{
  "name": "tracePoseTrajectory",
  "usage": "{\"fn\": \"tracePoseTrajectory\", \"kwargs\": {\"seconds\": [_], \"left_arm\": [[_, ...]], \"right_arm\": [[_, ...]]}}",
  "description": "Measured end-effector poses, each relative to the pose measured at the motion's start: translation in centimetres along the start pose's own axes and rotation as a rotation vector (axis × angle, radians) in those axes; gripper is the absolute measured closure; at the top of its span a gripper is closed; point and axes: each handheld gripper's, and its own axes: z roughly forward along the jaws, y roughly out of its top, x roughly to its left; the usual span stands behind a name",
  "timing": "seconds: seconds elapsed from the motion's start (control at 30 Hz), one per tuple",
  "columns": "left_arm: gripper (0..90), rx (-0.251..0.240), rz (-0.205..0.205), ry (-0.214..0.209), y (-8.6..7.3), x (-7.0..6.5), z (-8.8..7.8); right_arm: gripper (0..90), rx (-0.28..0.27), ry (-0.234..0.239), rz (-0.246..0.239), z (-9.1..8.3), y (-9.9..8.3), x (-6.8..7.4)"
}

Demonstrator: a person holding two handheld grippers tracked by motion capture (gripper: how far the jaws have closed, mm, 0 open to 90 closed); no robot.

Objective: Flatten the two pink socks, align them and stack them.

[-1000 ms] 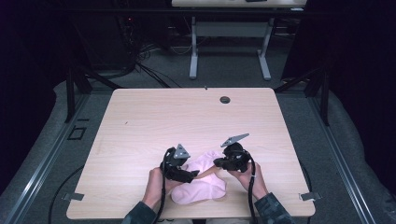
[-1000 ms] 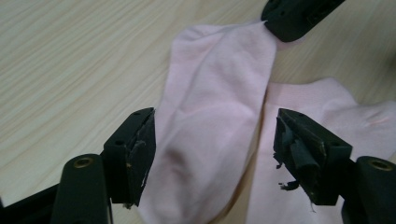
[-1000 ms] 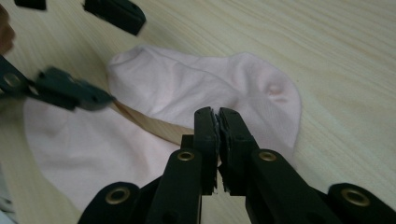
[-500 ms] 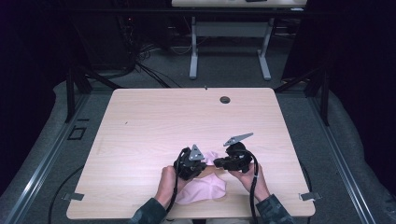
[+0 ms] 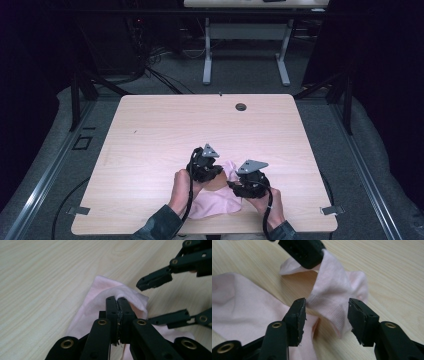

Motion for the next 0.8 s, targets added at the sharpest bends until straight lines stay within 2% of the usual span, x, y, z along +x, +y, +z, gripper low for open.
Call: {"fn": "tracePoseTrajectory", "kwargs": {"seconds": [0.17,0.3,0.37,0.43,0.47,0.6,0.77,0.8], "left_arm": [[88.8,-0.017,-0.029,-0.003,0.3,0.3,-0.3],[88.6,-0.023,-0.03,-0.012,0.4,0.3,-0.4],[88.6,-0.025,-0.031,-0.019,0.5,0.4,-0.5],[88.6,-0.026,-0.029,-0.027,0.4,0.4,-0.5],[88.5,-0.026,-0.029,-0.03,0.4,0.4,-0.5],[88.1,-0.022,-0.017,-0.039,0.3,0.6,-0.7],[84.6,-0.015,-0.013,-0.043,-0.2,0.7,-0.5],[81.7,-0.013,-0.01,-0.049,-0.3,0.7,-0.5]], "right_arm": [[41.4,-0.016,-0.058,-0.014,0.6,-0.1,0.7],[36.6,-0.006,-0.121,-0.041,1.4,0.2,1.3],[39.1,-0.009,-0.136,-0.043,1.6,0.2,1.3],[51.1,-0.026,-0.175,-0.044,1.6,0.3,1.1],[59.4,-0.045,-0.175,-0.042,1.4,0.2,0.9],[78.6,-0.101,-0.154,-0.047,0.3,0.2,0.3],[82.9,-0.109,-0.087,-0.036,-1.1,0.9,-0.8],[83.1,-0.103,-0.055,-0.019,-1.4,1.2,-1.2]]}}
